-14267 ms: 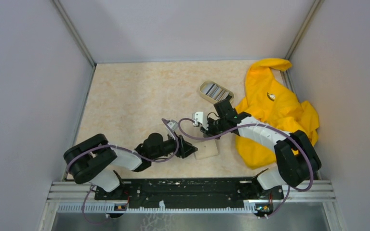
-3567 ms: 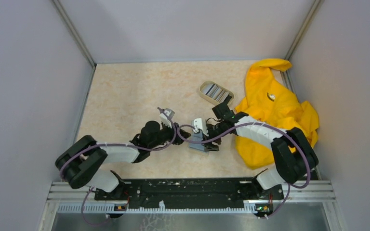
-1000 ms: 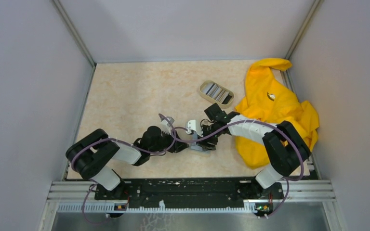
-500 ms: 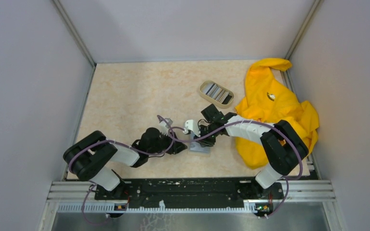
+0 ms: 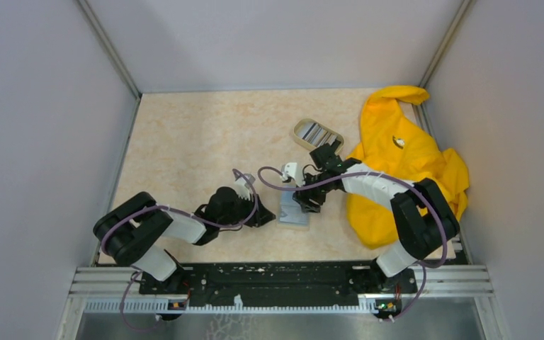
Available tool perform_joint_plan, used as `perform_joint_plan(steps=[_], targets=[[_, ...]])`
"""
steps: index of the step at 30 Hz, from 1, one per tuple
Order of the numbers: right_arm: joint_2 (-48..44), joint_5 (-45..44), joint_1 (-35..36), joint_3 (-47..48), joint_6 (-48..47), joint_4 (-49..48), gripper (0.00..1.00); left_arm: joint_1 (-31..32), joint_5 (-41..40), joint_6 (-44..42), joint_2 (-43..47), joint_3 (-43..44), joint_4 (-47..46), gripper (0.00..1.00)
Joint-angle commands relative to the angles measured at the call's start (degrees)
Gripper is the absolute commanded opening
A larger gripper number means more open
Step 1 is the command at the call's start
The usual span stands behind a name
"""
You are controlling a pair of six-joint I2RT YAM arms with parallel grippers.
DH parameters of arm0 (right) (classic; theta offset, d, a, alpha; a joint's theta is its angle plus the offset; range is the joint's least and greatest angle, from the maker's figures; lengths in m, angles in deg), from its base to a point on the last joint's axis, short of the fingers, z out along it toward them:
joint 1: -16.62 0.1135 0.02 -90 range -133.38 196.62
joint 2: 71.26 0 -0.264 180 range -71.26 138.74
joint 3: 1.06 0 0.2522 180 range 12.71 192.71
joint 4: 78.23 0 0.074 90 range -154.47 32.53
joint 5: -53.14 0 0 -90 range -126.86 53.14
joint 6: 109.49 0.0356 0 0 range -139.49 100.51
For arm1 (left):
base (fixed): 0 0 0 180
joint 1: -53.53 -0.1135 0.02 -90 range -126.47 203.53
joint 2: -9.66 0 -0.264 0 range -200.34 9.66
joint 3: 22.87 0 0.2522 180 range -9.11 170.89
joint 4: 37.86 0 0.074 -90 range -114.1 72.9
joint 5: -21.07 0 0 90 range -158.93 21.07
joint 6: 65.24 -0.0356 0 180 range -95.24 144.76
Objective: Put the credit cards into the card holder
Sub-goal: Open the card holder at the center of the board.
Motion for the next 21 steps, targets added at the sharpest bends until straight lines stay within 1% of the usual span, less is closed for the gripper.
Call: perform_joint_plan(steps=[1,3,7,10,13,17,21], targets=[[-3.11,3.07,-3.05,2.70,-5.77,4.70,0.58,0.27,-0.82,-1.46,-1.38,3.53,3.30,0.46],[-1.69,2.73,-3.07,2.73,-10.74,8.12,0.54,0.27,-1.17,-1.71,-2.16,5.36,5.54,0.45],[0.47,1.61,-2.91,2.02,-16.25,10.41,0.33,0.27,-1.56,-2.02,-2.95,6.81,6.47,0.43],[0.51,1.36,-2.19,1.09,-18.09,10.38,0.25,0.28,-1.71,-2.04,-3.02,6.93,6.63,0.43],[1.33,0.36,-1.31,0.26,-18.46,9.47,0.22,0.31,-1.31,-1.71,-3.12,6.87,6.64,0.43],[3.09,-0.71,0.22,0.25,-16.18,7.32,0.18,0.27,-0.58,-0.91,-3.66,6.28,6.07,0.43],[4.23,-1.25,1.98,0.54,-14.43,6.33,0.18,0.28,0.33,0.22,-3.94,5.00,4.46,0.42]])
